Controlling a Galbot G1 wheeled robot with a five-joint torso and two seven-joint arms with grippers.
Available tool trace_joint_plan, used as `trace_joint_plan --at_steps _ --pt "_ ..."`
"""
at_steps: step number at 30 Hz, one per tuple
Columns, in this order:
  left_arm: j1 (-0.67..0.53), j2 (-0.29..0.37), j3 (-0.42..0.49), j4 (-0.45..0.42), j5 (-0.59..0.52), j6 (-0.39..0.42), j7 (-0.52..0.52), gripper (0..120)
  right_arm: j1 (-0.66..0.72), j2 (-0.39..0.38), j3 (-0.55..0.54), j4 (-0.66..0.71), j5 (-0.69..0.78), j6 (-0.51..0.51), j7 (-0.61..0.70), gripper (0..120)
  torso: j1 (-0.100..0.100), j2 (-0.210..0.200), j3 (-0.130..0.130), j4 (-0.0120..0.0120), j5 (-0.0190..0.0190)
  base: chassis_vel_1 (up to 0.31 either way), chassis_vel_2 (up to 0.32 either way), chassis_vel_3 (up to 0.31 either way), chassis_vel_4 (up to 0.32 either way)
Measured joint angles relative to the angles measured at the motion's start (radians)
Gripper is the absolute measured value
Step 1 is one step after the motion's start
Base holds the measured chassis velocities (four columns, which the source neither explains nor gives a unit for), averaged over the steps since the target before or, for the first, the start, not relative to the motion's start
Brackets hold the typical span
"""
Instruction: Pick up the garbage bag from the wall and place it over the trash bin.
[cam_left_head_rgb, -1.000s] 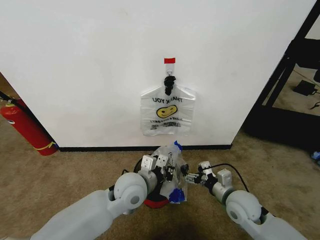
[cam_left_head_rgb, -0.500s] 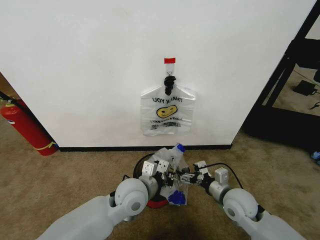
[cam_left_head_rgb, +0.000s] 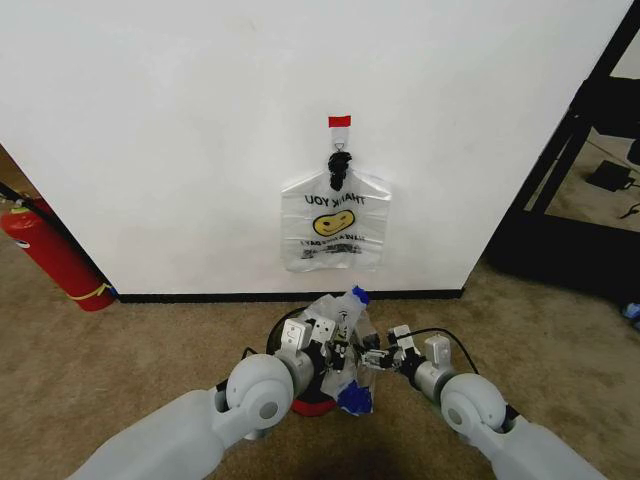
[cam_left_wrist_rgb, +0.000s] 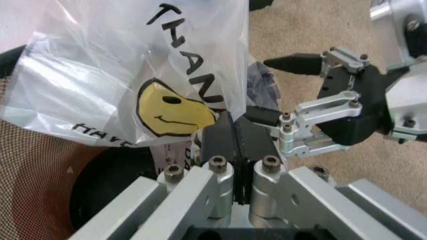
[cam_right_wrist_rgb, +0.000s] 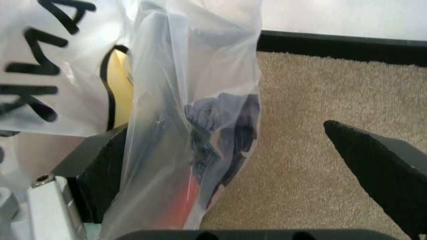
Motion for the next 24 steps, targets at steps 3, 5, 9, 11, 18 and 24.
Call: trace_joint_plan --at_steps 3,5,9,11,18,24 --pt "0.002 0.008 -0.012 -0.005 0.000 0.000 0.001 0 -0.001 0.000 0.001 -0.001 0.003 -0.002 0.004 100 0.000 0.000 0.000 0.0000 0.0000 0.000 0.000 0.000 0.000" --pt "0.002 0.017 -0.028 -0.006 -0.001 0.000 0.004 0 -0.001 0.001 0.003 -0.002 0.003 -0.004 0.007 100 0.000 0.000 0.000 0.0000 0.0000 0.000 0.000 0.000 0.000" --pt "0.005 0.035 -0.056 -0.007 -0.004 -0.001 0.008 0 0.001 0.004 0.003 -0.004 0.003 -0.004 0.013 100 0.000 0.000 0.000 0.0001 0.0001 0.000 0.000 0.000 0.000" --pt "0.011 0.044 -0.068 -0.008 -0.005 -0.002 0.010 0 0.002 0.006 0.003 -0.005 0.002 -0.004 0.018 100 0.000 0.000 0.000 0.0001 0.0000 0.000 0.000 0.000 0.000" --pt "0.042 0.064 -0.124 -0.001 -0.005 -0.002 0.026 0 -0.001 0.009 0.007 -0.005 -0.004 -0.008 0.028 100 0.000 0.000 0.000 0.0000 -0.0001 0.000 0.000 0.000 0.000" --pt "0.088 0.095 -0.188 0.004 -0.004 -0.012 0.038 0 -0.011 0.011 0.017 0.001 -0.006 -0.008 0.033 100 0.000 0.000 0.000 0.0001 0.0000 0.000 0.000 0.000 0.000"
